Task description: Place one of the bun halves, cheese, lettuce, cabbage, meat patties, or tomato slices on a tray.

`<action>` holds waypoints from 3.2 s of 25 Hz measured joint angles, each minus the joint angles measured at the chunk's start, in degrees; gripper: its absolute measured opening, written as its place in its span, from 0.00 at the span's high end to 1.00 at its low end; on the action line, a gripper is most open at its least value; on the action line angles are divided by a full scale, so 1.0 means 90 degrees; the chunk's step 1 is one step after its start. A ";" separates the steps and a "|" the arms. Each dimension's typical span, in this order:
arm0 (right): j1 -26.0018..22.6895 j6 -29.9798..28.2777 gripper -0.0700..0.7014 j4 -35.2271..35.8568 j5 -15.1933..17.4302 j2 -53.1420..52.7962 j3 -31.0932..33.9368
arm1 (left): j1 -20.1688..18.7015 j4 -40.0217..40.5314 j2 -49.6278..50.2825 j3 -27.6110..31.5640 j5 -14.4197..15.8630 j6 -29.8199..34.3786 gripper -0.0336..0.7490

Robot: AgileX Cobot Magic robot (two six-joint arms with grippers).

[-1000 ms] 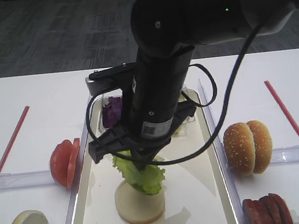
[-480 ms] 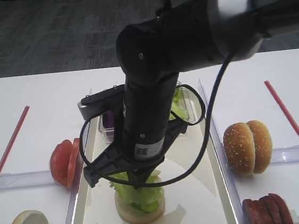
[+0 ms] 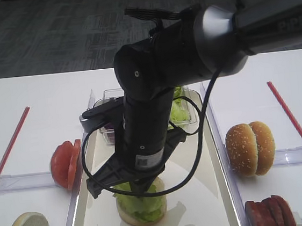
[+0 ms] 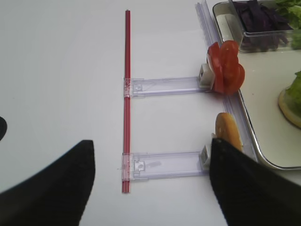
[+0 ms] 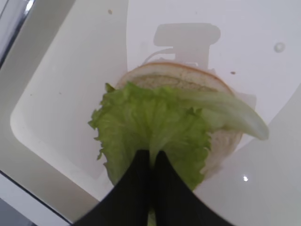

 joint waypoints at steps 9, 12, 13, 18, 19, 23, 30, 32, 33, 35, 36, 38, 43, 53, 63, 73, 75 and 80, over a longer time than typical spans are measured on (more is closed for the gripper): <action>0.0000 -0.0079 0.86 0.0000 -0.0065 0.0214 0.0000 | 0.0000 0.0000 0.0000 0.0000 0.0000 0.0000 0.33; 0.0000 -0.0092 0.86 0.0000 -0.0065 0.0216 0.0000 | 0.0000 0.0000 0.0000 0.0000 0.0000 0.0000 0.33; 0.0000 -0.0092 0.86 0.0000 -0.0065 0.0216 0.0000 | 0.0000 0.0000 0.0000 0.0000 0.0000 0.0000 0.33; 0.0000 -0.0105 0.78 0.0012 -0.0022 0.0216 0.0000 | 0.0000 0.0000 0.0000 0.0000 0.0000 0.0000 0.33; 0.0000 -0.0117 0.73 0.0024 -0.0010 0.0216 0.0000 | 0.0000 0.0000 0.0000 0.0000 0.0000 0.0000 0.33; 0.0000 -0.0130 0.42 0.0023 0.0003 0.0216 0.0000 | 0.0000 0.0000 0.0000 0.0000 0.0000 0.0000 0.33; 0.0000 -0.0139 0.18 0.0023 0.0003 0.0216 0.0000 | 0.0000 0.0000 0.0000 0.0000 0.0000 0.0000 0.33; 0.0000 -0.0139 0.17 0.0023 0.0017 0.0216 -0.0115 | 0.0000 0.0000 0.0000 0.0000 0.0000 0.0000 0.33; 0.0000 -0.0139 0.17 0.0023 0.0031 0.0216 -0.0202 | 0.0000 0.0000 0.0000 0.0000 0.0000 0.0000 0.33; 0.0000 -0.0139 0.17 0.0023 0.0067 0.0191 -0.0378 | 0.0000 0.0000 0.0000 0.0000 0.0000 0.0000 0.33; 0.0000 -0.0139 0.17 0.0023 0.0102 0.0181 -0.0478 | 0.0000 0.0000 0.0000 0.0000 0.0000 0.0000 0.33; 0.0000 -0.0114 0.17 0.0023 0.0259 0.0166 -0.0681 | 0.0000 0.0000 0.0000 0.0000 0.0000 0.0000 0.33; 0.0000 -0.0116 0.17 0.0009 0.0580 0.0166 -0.1105 | 0.0000 0.0000 0.0000 0.0000 0.0000 0.0000 0.34; -0.0038 -0.0027 0.17 0.0027 0.1214 0.0166 -0.1588 | 0.0000 0.0000 0.0000 0.0000 0.0000 0.0000 0.34; -0.0543 0.0011 0.17 0.0029 0.1717 0.0166 -0.2064 | 0.0000 0.0000 0.0000 0.0000 0.0000 0.0000 0.34; -0.0850 0.0000 0.21 0.0029 0.2063 0.0137 -0.2206 | 0.0000 0.0000 0.0000 0.0000 0.0000 0.0000 0.34; -0.0904 0.0000 0.21 0.0029 0.2087 0.0134 -0.2206 | 0.0000 0.0000 0.0000 0.0000 0.0000 0.0000 0.34; -0.1016 -0.0013 0.21 0.0029 0.2113 0.0124 -0.2206 | 0.0000 0.0000 0.0000 0.0000 0.0000 0.0000 0.34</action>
